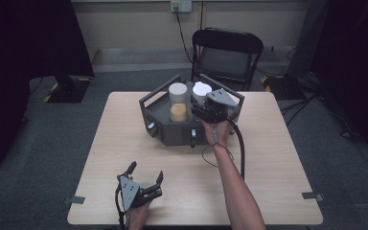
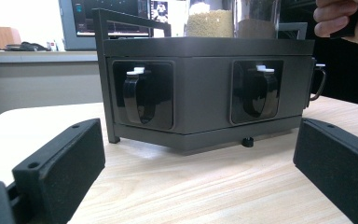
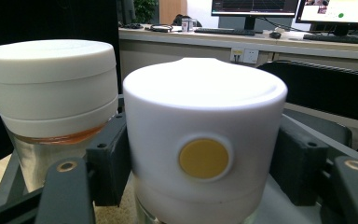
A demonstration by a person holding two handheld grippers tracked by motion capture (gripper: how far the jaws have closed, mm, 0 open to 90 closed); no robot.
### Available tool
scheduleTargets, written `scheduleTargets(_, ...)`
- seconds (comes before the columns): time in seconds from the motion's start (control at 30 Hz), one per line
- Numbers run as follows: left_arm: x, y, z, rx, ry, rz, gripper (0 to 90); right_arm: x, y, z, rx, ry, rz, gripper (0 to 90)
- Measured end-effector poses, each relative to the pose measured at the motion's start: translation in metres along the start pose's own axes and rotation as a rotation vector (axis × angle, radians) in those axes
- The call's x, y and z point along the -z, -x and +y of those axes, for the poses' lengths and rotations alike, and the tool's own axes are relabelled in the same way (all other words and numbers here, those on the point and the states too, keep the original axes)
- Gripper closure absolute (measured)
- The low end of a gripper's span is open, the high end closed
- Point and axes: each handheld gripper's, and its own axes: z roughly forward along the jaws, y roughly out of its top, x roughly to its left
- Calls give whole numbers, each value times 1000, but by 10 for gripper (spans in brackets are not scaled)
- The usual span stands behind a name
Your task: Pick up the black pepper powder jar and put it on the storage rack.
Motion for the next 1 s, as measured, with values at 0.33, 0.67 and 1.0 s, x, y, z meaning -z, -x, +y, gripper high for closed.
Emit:
scheduleTargets(0.33,0,0,0,0,0,0,15,1,1,0,-4,-1,2,300)
scheduleTargets(0.67,0,0,0,0,0,0,15,0,1,0,-9,0,3,295)
scheduleTargets(1.0,0,0,0,0,0,0,14,3,2,-1,-14,24,-1,149)
